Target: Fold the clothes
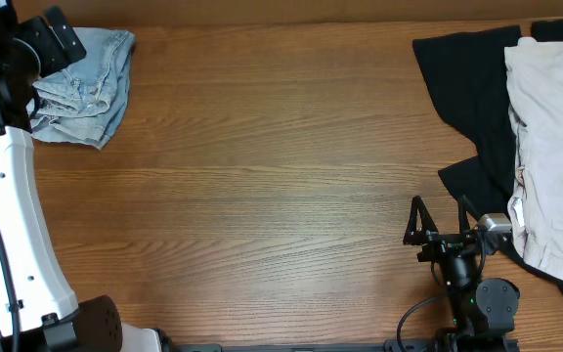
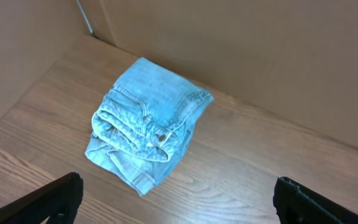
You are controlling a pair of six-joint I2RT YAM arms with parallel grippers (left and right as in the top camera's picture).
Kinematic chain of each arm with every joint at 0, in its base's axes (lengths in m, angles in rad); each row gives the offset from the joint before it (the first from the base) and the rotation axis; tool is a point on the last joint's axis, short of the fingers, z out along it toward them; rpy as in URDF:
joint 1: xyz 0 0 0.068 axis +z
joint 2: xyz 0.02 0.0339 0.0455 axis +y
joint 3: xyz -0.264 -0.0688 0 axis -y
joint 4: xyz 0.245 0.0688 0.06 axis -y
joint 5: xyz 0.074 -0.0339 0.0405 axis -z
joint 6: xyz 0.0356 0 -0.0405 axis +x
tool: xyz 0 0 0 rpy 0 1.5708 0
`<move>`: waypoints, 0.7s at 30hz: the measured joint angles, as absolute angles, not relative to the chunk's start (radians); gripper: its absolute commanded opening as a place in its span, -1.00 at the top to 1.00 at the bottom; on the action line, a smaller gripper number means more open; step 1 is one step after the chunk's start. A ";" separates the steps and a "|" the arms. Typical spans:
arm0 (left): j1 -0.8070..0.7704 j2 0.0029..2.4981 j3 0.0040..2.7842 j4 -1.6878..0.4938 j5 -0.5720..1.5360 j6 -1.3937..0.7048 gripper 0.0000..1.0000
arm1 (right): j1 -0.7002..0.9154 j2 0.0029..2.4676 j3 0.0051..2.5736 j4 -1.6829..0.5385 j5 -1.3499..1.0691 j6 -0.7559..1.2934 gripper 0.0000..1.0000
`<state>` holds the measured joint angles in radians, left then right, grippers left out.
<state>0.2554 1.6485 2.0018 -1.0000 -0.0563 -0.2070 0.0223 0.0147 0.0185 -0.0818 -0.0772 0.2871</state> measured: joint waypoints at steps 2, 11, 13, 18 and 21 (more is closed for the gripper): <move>0.242 1.639 1.998 -1.000 -0.056 -0.207 -1.00 | 0.022 0.015 0.019 -0.082 -0.077 0.287 -1.00; 0.134 1.374 1.760 -0.996 -0.053 -0.207 -0.99 | 0.022 0.015 0.019 -0.081 -0.077 0.287 -1.00; 0.131 1.280 1.656 -0.999 -0.053 -0.207 -0.99 | 0.022 0.015 0.019 -0.082 -0.077 0.287 -1.00; 0.130 1.075 1.362 -0.991 -0.056 -0.206 -1.00 | 0.022 0.015 0.019 -0.082 -0.077 0.287 -1.00; 0.131 0.981 1.174 -0.936 -0.083 -0.205 -1.00 | 0.022 0.015 0.019 -0.082 -0.077 0.287 -1.00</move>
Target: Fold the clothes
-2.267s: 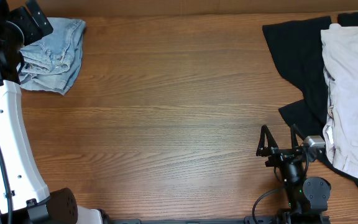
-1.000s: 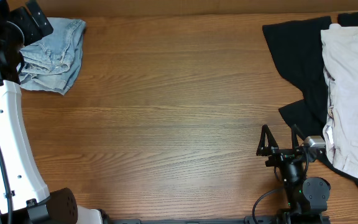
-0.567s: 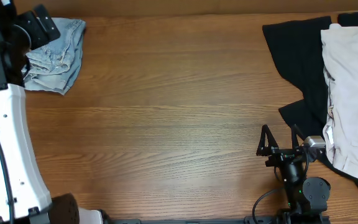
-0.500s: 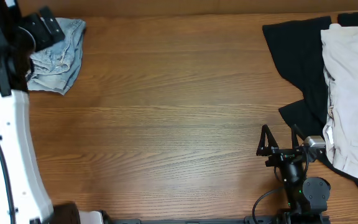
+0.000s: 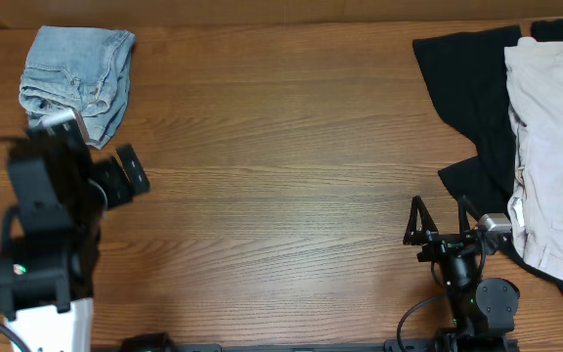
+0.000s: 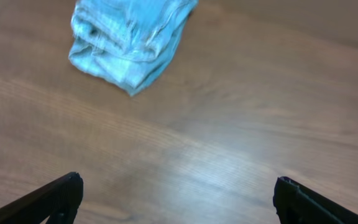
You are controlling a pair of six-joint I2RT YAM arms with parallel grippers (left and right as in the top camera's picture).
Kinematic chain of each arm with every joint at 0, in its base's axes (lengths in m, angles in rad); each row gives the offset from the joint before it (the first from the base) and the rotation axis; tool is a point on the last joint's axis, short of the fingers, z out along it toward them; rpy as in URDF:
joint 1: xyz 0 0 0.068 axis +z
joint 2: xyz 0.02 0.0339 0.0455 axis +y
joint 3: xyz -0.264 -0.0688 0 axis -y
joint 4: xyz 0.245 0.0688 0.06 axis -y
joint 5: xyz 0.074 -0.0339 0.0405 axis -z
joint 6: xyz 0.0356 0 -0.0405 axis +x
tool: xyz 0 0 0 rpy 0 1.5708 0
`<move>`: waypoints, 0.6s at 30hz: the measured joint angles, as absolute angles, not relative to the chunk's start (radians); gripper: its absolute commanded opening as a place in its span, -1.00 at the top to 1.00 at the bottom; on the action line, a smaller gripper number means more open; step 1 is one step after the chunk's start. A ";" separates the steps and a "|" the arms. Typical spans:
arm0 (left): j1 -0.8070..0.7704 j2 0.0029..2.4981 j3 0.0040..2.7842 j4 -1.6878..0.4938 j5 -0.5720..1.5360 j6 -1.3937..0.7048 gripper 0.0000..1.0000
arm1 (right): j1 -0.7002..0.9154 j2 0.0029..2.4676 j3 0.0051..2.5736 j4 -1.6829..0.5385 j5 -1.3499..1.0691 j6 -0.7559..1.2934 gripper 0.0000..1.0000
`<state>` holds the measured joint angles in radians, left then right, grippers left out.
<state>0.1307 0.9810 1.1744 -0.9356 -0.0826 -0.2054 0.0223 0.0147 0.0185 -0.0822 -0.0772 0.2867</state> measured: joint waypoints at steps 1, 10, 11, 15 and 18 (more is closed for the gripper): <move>0.131 0.951 1.114 -0.902 -0.090 -0.205 -1.00 | 0.022 0.015 0.019 -0.082 -0.077 0.287 -1.00; 0.131 0.563 0.517 -0.380 -0.058 -0.215 -1.00 | 0.022 0.015 0.019 -0.082 -0.077 0.287 -1.00; 0.131 0.522 0.455 -0.335 -0.047 -0.220 -1.00 | 0.022 0.015 0.019 -0.082 -0.077 0.287 -1.00; 0.131 0.375 0.274 -0.263 -0.025 -0.255 -1.00 | 0.022 0.015 0.019 -0.082 -0.077 0.287 -1.00; 0.131 0.287 0.207 -0.254 -0.019 -0.264 -1.00 | 0.022 0.015 0.019 -0.083 -0.077 0.287 -1.00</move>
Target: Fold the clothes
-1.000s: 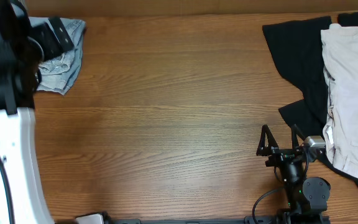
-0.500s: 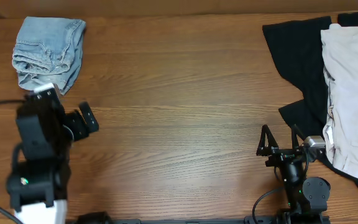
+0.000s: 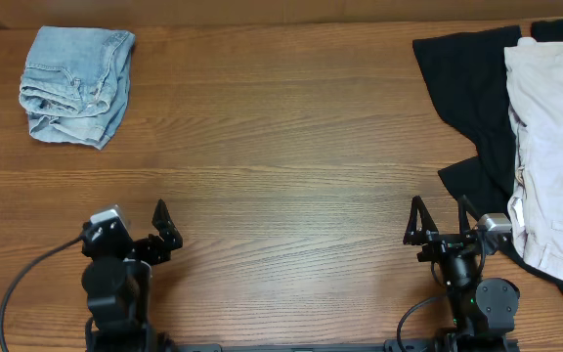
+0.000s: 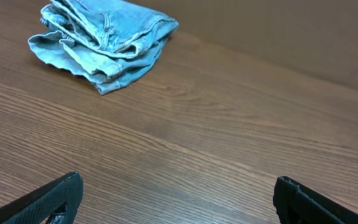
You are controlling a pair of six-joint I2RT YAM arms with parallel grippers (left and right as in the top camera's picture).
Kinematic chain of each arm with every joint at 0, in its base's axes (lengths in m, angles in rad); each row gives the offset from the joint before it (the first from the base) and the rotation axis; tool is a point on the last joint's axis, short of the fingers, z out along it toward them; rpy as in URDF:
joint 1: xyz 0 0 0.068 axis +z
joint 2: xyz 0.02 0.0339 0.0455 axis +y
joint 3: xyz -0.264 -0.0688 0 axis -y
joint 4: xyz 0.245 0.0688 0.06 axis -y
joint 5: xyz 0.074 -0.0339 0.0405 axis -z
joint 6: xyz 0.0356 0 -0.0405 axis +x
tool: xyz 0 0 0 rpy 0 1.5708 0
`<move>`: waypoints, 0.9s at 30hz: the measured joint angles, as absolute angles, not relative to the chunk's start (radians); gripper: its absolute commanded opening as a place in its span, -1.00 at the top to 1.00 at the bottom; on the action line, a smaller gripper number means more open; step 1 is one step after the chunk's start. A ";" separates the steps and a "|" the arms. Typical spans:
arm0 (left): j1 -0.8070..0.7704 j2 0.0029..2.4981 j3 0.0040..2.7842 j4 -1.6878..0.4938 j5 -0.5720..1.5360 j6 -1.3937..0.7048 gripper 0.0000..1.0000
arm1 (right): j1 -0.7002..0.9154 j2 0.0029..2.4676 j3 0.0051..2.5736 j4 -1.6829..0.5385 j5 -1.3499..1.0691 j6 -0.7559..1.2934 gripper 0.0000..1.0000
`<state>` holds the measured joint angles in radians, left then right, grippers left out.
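Folded light-blue jeans (image 3: 74, 86) lie in a compact bundle at the table's far left corner; the left wrist view shows the jeans (image 4: 101, 46) far ahead at upper left. My left gripper (image 3: 164, 230) sits near the front edge, well short of them, and in its own view the left gripper (image 4: 178, 199) is open wide over bare wood. A black garment (image 3: 462, 93) and a pale beige garment (image 3: 555, 137) lie unfolded in a heap at the right. My right gripper (image 3: 439, 211) rests open at the front right, beside the heap's edge.
The wooden table (image 3: 281, 147) stretches between the jeans and the heap. A brown wall (image 4: 278, 31) stands behind the table's far edge. The arm bases sit along the front edge.
My left arm has drawn back from the left middle of the table, just below the jeans, to the front edge. It is still open and empty. The jeans and the right arm have not moved.
My left gripper hung open over the folded jeans at the far left corner. Then it was lower on the table, a little short of the jeans, which stayed in place. Now it rests at the front edge, with the right arm still throughout.
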<state>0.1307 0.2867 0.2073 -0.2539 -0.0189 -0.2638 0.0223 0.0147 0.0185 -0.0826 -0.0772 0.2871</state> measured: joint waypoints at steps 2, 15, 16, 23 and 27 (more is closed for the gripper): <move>0.131 0.236 0.179 -0.252 -0.017 -0.268 -0.99 | 0.022 0.015 0.019 -0.082 -0.077 0.287 -1.00; 0.131 0.041 0.073 -0.232 -0.010 -0.278 -1.00 | 0.022 0.015 0.018 -0.082 -0.077 0.287 -1.00; 0.131 0.035 0.073 -0.232 -0.010 -0.278 -1.00 | 0.022 0.015 0.019 -0.082 -0.077 0.287 -1.00; 0.131 0.017 0.073 -0.231 -0.010 -0.277 -1.00 | 0.022 0.015 0.019 -0.082 -0.077 0.287 -1.00; 0.131 0.017 0.073 -0.231 -0.010 -0.278 -1.00 | 0.022 0.015 0.019 -0.082 -0.077 0.287 -1.00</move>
